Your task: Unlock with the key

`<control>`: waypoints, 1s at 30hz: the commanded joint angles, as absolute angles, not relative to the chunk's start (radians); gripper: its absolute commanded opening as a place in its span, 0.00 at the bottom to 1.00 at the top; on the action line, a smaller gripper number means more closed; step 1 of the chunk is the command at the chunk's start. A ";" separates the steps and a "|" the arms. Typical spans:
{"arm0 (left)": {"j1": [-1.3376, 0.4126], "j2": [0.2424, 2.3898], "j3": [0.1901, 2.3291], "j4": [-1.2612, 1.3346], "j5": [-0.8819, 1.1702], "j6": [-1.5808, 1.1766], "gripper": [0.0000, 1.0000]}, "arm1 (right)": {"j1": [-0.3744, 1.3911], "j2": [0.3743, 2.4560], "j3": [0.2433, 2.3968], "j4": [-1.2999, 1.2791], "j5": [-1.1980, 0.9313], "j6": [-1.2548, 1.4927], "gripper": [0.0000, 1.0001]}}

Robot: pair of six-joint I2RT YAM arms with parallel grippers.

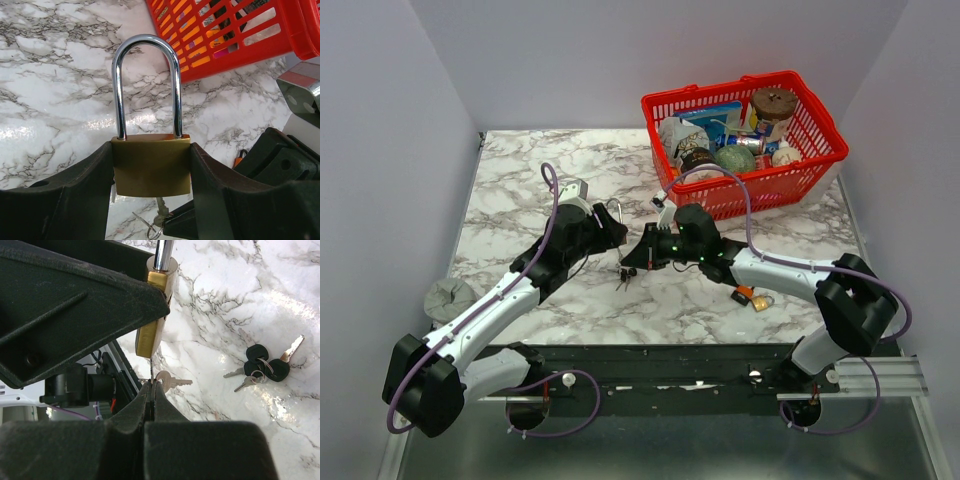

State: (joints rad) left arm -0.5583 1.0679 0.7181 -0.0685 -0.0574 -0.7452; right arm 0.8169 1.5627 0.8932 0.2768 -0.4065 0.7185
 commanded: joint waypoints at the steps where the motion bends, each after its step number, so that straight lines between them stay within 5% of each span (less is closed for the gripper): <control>1: -0.555 1.062 0.726 0.011 -0.029 -0.747 0.01 | 0.810 1.589 0.928 0.325 -0.417 0.730 0.01; 30: -0.557 1.060 0.724 0.009 -0.031 -0.752 0.01 | 0.798 1.594 0.897 0.477 -0.298 0.785 0.01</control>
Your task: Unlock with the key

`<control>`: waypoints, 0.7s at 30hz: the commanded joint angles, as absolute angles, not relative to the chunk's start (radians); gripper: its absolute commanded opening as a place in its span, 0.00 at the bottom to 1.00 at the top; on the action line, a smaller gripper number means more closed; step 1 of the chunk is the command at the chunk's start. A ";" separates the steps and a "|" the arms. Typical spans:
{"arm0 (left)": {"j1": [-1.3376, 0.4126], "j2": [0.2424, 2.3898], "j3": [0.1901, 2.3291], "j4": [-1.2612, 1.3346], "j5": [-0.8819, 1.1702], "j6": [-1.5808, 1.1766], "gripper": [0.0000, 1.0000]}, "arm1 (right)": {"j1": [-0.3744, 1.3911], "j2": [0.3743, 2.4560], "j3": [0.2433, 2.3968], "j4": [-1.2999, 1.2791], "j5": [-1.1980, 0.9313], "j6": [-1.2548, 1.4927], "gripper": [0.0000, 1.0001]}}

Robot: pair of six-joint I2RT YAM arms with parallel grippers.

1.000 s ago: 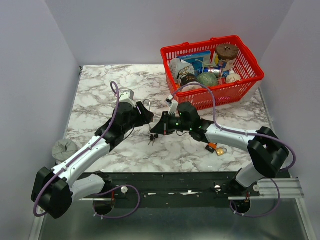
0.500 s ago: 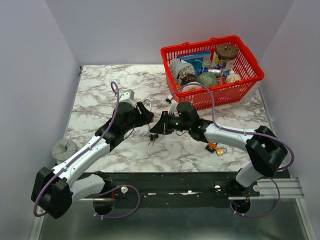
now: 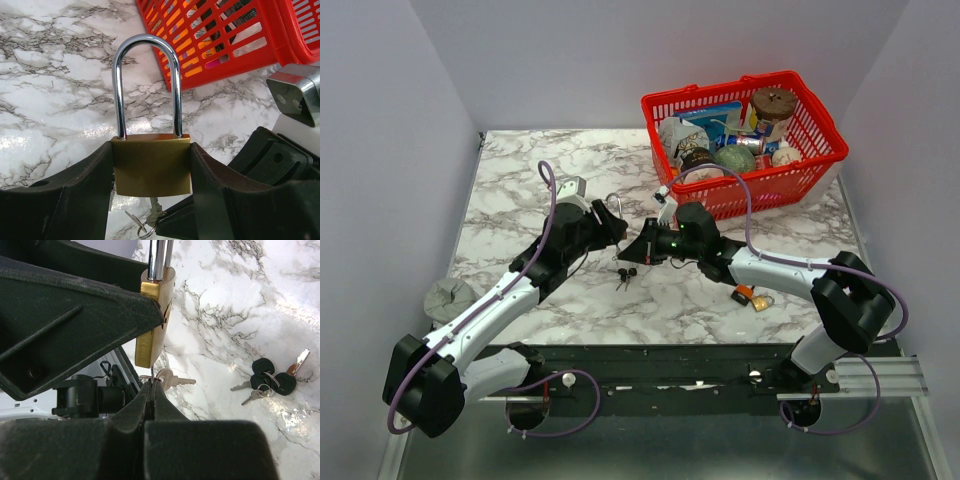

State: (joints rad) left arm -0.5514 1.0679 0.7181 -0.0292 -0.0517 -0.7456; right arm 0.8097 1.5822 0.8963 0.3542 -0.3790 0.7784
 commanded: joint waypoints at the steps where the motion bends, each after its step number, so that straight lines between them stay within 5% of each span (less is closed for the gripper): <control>1: -0.557 1.061 0.724 0.009 -0.031 -0.750 0.01 | 0.799 1.595 0.899 0.479 -0.288 0.784 0.01; 21: -0.557 1.072 0.723 0.012 -0.018 -0.755 0.01 | 0.801 1.588 0.910 0.505 -0.199 0.724 0.01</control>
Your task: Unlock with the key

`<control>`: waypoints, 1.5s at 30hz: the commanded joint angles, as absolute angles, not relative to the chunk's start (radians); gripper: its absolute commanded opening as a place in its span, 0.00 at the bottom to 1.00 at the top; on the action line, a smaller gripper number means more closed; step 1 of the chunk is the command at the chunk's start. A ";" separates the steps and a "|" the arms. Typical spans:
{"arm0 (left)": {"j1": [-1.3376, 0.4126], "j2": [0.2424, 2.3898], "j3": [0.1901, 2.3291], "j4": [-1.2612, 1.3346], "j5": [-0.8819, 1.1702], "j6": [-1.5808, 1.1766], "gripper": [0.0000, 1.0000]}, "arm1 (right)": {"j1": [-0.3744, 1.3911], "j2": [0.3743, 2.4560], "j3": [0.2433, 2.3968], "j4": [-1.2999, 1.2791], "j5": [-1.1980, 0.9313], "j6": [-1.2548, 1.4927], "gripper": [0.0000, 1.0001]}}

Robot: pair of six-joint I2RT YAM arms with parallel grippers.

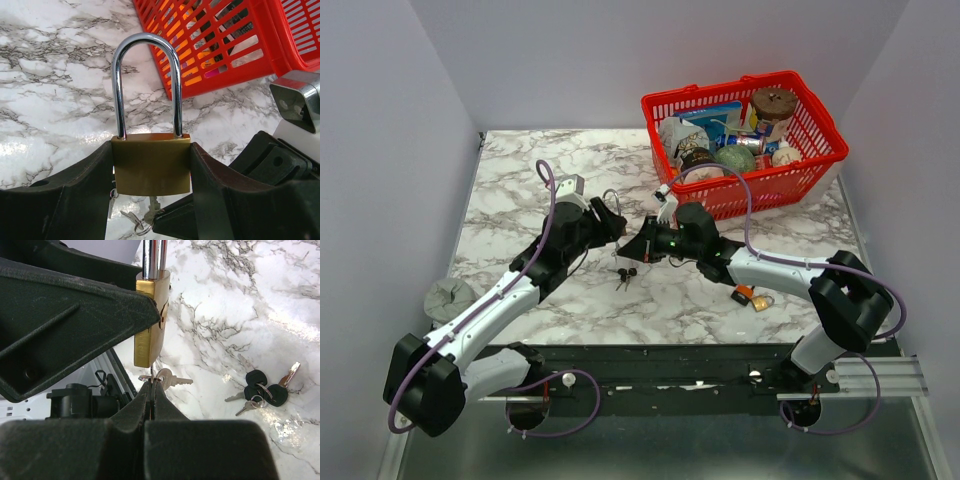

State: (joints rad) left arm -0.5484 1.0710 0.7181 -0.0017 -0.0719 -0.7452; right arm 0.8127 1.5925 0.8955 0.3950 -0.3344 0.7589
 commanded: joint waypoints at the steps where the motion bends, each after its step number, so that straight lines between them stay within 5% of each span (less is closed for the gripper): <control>1: -0.557 1.074 0.724 0.012 -0.015 -0.755 0.01 | 0.799 1.586 0.910 0.506 -0.196 0.723 0.01; 45: -0.560 1.085 0.718 0.044 0.044 -0.747 0.01 | 0.755 1.580 0.993 0.531 -0.149 0.673 0.01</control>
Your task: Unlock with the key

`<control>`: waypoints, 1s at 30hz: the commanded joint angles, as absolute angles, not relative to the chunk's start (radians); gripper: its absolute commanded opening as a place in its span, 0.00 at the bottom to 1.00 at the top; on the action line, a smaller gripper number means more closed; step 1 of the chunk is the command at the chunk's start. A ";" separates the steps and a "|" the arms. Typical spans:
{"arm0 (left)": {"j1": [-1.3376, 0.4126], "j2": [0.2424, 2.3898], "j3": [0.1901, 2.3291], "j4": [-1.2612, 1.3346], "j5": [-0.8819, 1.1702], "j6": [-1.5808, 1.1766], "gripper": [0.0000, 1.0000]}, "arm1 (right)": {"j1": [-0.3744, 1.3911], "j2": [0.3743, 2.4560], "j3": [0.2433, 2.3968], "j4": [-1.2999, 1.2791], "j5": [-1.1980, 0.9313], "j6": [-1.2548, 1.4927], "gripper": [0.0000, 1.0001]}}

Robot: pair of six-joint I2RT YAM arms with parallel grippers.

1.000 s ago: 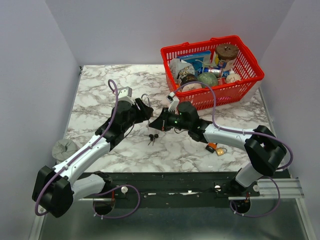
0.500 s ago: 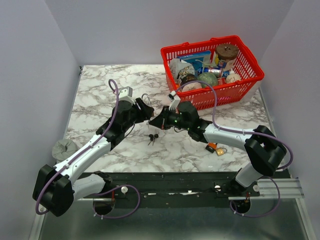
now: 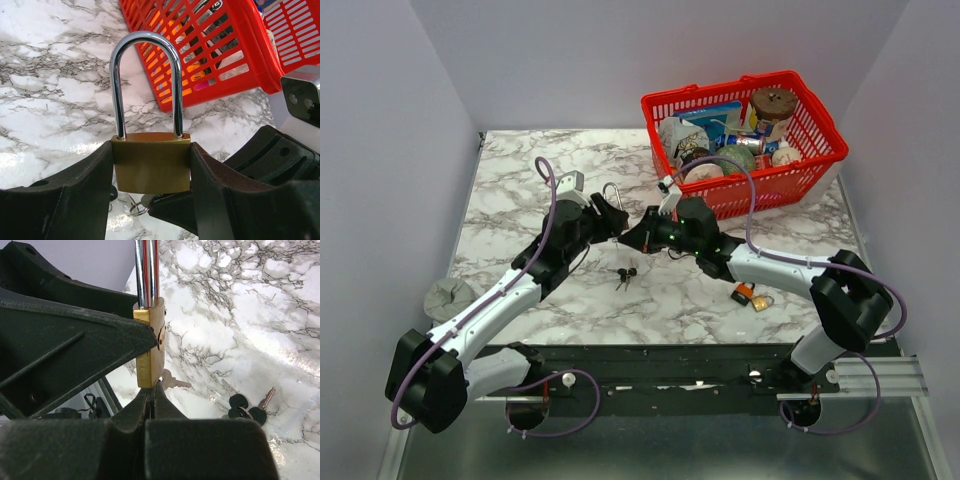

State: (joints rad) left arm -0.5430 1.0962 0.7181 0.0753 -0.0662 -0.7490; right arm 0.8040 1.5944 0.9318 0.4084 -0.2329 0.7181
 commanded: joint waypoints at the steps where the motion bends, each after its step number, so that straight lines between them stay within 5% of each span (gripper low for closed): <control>1: -0.558 1.080 0.718 0.048 0.044 -0.744 0.01 | 0.749 1.578 0.986 0.537 -0.156 0.672 0.01; 30: -0.552 1.042 0.681 0.411 0.445 -0.736 0.00 | 0.607 1.463 0.902 0.710 -0.590 0.621 0.01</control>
State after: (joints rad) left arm -0.5262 1.0752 0.7055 0.3496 0.2180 -0.7063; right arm 0.6422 1.4956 0.8921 0.5301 -0.6231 0.6437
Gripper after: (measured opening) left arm 0.626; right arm 0.012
